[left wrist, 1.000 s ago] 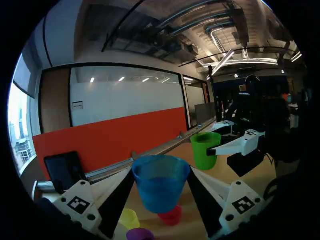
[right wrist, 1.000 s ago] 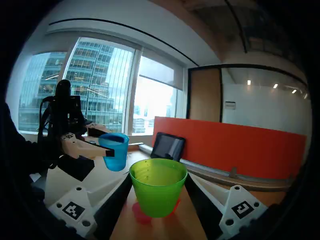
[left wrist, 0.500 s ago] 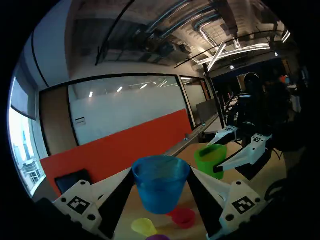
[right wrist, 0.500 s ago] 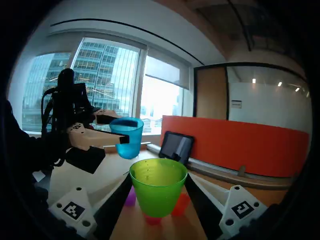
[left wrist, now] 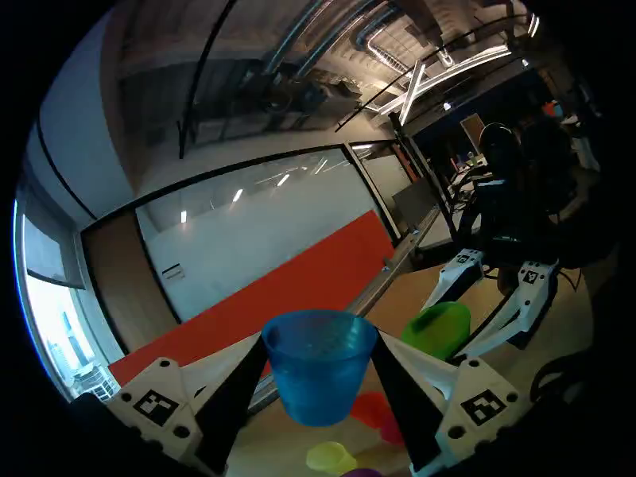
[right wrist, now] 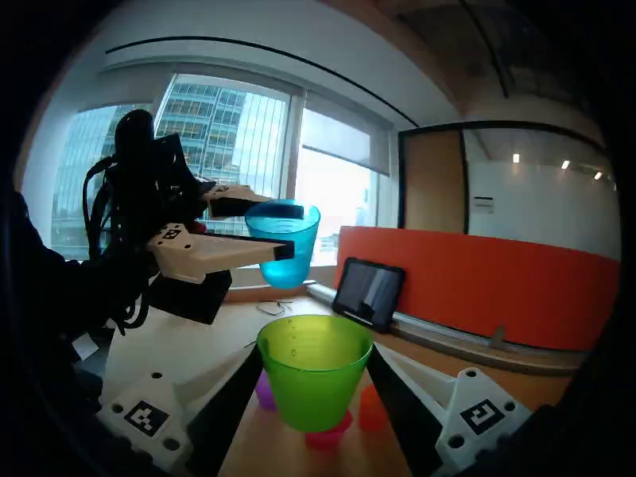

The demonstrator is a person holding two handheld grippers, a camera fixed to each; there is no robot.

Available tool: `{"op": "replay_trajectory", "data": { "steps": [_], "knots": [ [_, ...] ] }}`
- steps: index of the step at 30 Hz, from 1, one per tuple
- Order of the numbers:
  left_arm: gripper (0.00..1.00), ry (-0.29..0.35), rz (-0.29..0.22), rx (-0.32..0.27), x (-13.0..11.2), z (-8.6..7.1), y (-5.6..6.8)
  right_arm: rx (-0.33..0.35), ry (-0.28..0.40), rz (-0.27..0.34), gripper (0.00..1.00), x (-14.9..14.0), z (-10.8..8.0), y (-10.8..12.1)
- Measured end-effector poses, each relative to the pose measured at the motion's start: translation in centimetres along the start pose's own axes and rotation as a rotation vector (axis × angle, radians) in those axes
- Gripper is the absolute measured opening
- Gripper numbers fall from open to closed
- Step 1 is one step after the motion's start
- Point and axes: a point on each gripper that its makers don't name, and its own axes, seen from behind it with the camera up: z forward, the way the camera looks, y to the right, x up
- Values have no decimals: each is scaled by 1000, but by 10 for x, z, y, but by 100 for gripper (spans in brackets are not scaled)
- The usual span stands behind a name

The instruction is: Pour water

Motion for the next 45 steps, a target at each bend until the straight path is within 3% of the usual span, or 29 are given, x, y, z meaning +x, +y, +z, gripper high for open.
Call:
{"op": "replay_trajectory", "data": {
  "steps": [6, 28, 45],
  "knots": [
    [88, 17, 50, 3, 9, 0, 1, 18, 0, 7, 92, -2, 6, -6],
    [88, 31, 337, 35, 35, 3, 1, 72, -6, 11, 92, -10, 20, -28],
    [87, 47, 494, 59, 47, 6, -4, 82, -7, 8, 92, -11, 23, -33]
  ]
}}
